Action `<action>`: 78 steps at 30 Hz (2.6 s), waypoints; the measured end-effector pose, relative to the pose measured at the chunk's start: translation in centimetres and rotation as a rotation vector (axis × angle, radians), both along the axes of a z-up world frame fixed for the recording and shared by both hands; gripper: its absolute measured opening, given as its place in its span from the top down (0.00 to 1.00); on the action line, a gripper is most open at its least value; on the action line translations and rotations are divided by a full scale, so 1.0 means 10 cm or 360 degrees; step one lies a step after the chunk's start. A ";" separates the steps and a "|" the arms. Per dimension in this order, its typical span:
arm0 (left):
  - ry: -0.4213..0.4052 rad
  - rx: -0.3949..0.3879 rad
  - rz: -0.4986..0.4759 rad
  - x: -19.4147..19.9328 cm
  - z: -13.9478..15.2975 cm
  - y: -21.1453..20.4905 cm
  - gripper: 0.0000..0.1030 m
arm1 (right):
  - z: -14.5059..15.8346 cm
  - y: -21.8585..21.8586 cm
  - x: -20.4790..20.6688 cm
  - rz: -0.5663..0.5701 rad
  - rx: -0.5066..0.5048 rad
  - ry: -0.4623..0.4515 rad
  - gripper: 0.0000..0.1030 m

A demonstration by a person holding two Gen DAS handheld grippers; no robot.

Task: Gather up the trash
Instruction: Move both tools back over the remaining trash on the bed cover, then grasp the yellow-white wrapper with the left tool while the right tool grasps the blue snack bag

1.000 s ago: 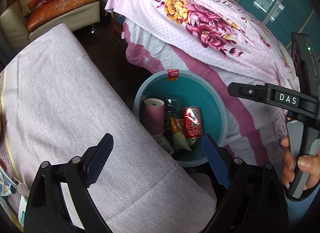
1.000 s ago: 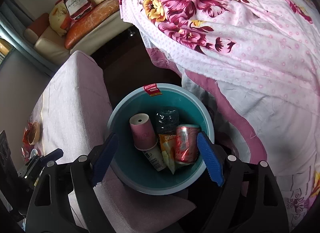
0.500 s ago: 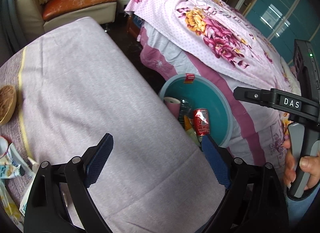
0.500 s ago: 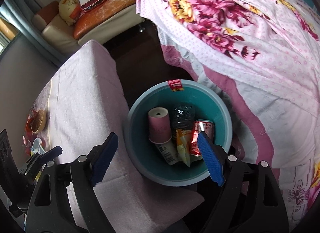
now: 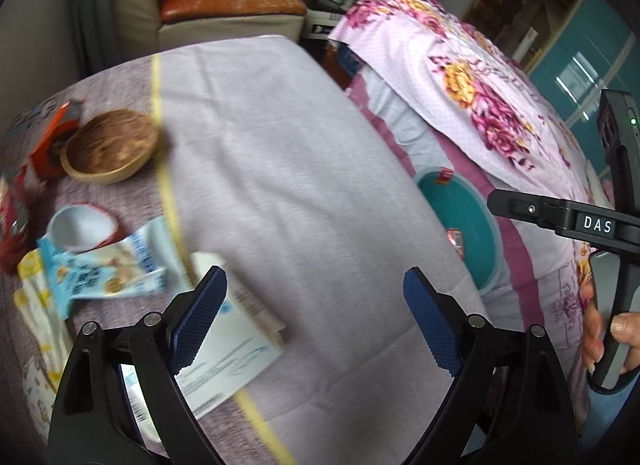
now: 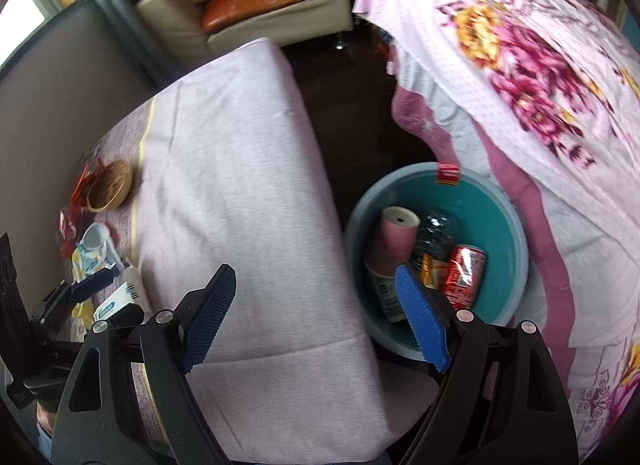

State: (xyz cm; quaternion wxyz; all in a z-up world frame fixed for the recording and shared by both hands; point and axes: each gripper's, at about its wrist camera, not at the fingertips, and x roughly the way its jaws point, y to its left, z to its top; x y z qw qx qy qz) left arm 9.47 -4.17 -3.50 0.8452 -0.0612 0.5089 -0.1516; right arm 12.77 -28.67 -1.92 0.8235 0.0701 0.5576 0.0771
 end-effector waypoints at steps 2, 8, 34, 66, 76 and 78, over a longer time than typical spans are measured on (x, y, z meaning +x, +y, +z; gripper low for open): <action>-0.0003 0.0004 0.0057 -0.06 0.00 0.23 0.12 | 0.02 0.24 0.02 0.0075 -0.0016 0.0004 0.24; -0.0008 0.0023 0.0219 -0.23 -0.01 0.88 0.12 | 0.05 0.96 0.04 0.0327 -0.0079 0.0015 0.24; 0.0079 -0.0051 0.0597 -0.64 -0.36 2.60 0.12 | -0.44 3.35 0.11 0.1426 -0.0444 0.0060 0.24; 0.0176 0.0137 0.0522 -0.24 -0.52 1.82 0.81 | -0.09 2.43 0.22 0.1006 -0.0093 -0.0092 0.84; 0.0045 0.0156 0.0545 -0.34 -0.10 1.72 0.89 | 0.03 1.75 0.21 0.0764 0.0057 -0.0139 0.84; 0.0003 0.0158 0.0513 -0.33 0.03 1.61 0.89 | 0.04 1.64 0.21 0.0728 0.0082 -0.0154 0.84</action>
